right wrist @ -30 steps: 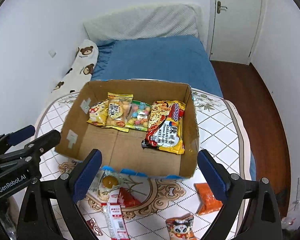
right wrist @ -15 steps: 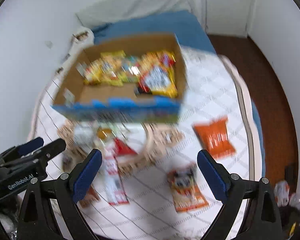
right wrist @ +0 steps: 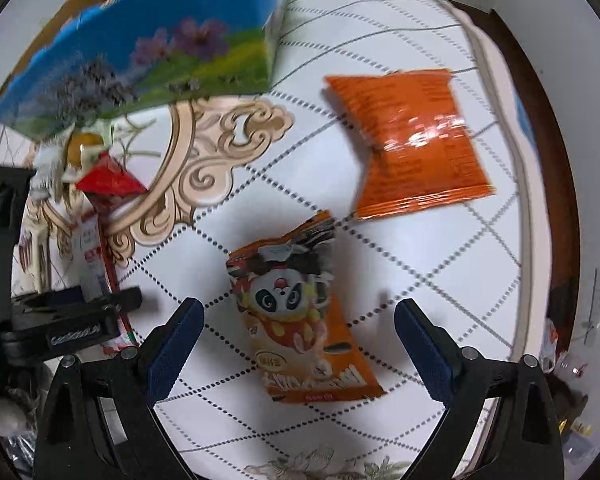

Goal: Organize snacks
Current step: 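Grasp the red-white spicy strip pack with the left tool while the right tool grasps the orange panda bag, then carry both packets into the box and open both tools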

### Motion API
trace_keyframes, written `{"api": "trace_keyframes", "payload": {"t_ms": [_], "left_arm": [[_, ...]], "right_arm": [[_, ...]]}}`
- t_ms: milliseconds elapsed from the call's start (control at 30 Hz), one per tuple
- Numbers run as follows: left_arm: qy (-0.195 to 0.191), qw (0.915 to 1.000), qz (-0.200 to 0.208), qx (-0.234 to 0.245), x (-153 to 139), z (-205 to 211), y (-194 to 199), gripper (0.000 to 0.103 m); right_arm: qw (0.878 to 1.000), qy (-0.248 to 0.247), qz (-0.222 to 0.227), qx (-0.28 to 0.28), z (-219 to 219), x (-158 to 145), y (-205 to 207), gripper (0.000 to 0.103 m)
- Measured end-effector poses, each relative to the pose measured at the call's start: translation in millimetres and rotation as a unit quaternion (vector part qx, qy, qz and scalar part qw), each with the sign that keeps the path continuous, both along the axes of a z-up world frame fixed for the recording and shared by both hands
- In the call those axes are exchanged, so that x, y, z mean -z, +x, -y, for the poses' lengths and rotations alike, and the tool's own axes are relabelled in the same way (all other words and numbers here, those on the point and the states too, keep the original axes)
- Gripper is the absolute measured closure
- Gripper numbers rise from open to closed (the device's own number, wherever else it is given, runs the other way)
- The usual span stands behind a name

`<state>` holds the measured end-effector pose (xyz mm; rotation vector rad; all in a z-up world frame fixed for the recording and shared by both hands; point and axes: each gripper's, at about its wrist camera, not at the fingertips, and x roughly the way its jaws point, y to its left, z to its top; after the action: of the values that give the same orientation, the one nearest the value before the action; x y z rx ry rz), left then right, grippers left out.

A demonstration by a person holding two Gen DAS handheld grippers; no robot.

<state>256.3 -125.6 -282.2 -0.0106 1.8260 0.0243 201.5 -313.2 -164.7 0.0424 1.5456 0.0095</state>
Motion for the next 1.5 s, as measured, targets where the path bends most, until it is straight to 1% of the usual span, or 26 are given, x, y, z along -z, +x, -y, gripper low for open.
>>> {"api": "trace_keyframes", "payload": {"t_ms": [33, 67, 133, 200, 233, 300, 367, 400, 433, 500, 533, 600, 733, 800, 833, 900, 933, 1033, 1067, 1133, 1167, 1200, 1333, 1400, 1500], "left_arm": [[0.004, 0.9999, 0.01, 0.004, -3, 2, -1, 0.04], [0.008, 0.9998, 0.014, 0.011, -5, 5, -3, 0.046], [0.016, 0.9993, 0.015, 0.032, -9, 10, -6, 0.054], [0.023, 0.9983, 0.021, 0.05, -12, 13, -8, 0.056], [0.029, 0.9973, 0.027, 0.062, -15, 15, -11, 0.056], [0.044, 0.9944, 0.037, 0.089, -20, 18, -15, 0.056], [0.052, 0.9927, 0.04, 0.101, -24, 18, -15, 0.056], [0.05, 0.9927, 0.038, 0.102, -26, 14, -15, 0.056], [0.045, 0.9931, 0.032, 0.104, -28, 9, -14, 0.056], [0.04, 0.9932, 0.032, 0.105, -28, 7, -12, 0.056], [0.034, 0.9935, 0.031, 0.104, -26, 6, -10, 0.056], [0.02, 0.9944, 0.026, 0.101, -24, 3, -7, 0.056], [-0.002, 0.9944, 0.019, 0.104, -19, 2, -4, 0.053], [-0.011, 0.9938, 0.018, 0.109, -17, 3, -2, 0.053], [-0.015, 0.9935, 0.017, 0.111, -16, 0, -1, 0.053], [-0.02, 0.9929, 0.021, 0.116, -14, -3, -2, 0.053], [-0.022, 0.9925, 0.024, 0.118, -11, -14, 1, 0.055], [-0.028, 0.9917, 0.032, 0.121, -19, -21, -6, 0.055], [-0.029, 0.9916, 0.034, 0.122, -20, -21, -7, 0.055], [-0.028, 0.9913, 0.036, 0.124, -15, -35, -5, 0.056], [-0.028, 0.9912, 0.037, 0.124, -18, -35, -6, 0.056], [-0.027, 0.9912, 0.037, 0.124, -24, -32, -8, 0.057], [-0.034, 0.9934, 0.033, 0.105, -45, -35, -12, 0.057], [-0.035, 0.9934, 0.036, 0.103, -54, -38, -14, 0.058], [-0.043, 0.9934, 0.032, 0.101, -72, -41, -16, 0.058]], "right_arm": [[1.0, -0.006, -0.001, -0.01, -3, 4, -1, 0.005], [1.0, -0.014, -0.003, -0.022, -7, 9, -3, 0.008], [0.999, -0.02, -0.012, -0.039, -12, 21, -6, 0.018], [0.998, -0.042, -0.01, -0.053, -17, 30, -9, 0.032], [0.997, -0.047, -0.006, -0.054, -18, 31, -11, 0.035], [0.998, -0.041, 0.003, -0.046, -17, 30, -14, 0.037], [1.0, -0.013, -0.002, -0.026, -15, 29, -18, 0.039], [1.0, 0.01, -0.007, -0.015, -14, 28, -20, 0.04], [0.999, 0.043, -0.017, 0.001, -13, 28, -22, 0.04], [0.994, 0.098, -0.032, 0.028, -14, 29, -26, 0.043], [0.99, 0.127, -0.042, 0.043, -16, 31, -29, 0.043], [0.987, 0.141, -0.049, 0.058, -21, 35, -32, 0.043], [0.987, 0.122, -0.047, 0.093, -22, 40, -34, 0.037], [0.99, 0.098, -0.045, 0.096, -27, 36, -36, 0.023], [0.992, 0.074, -0.041, 0.09, -31, 33, -38, 0.021], [0.995, 0.045, -0.042, 0.08, -47, 30, -43, 0.021], [0.995, 0.038, -0.046, 0.078, -52, 30, -44, 0.021], [0.995, 0.003, -0.053, 0.081, -61, 37, -51, 0.021], [0.996, -0.006, -0.051, 0.077, -64, 39, -53, 0.023], [0.997, -0.026, -0.041, 0.067, -76, 41, -54, 0.031], [0.997, -0.034, -0.032, 0.062, -83, 40, -55, 0.044], [0.997, -0.036, -0.026, 0.059, -81, 44, -60, 0.044], [0.998, -0.018, -0.017, 0.055, -78, 36, -62, 0.048], [0.998, 0.007, -0.013, 0.061, -76, 29, -63, 0.05], [0.996, 0.048, -0.004, 0.076, -66, 12, -66, 0.05]]}}
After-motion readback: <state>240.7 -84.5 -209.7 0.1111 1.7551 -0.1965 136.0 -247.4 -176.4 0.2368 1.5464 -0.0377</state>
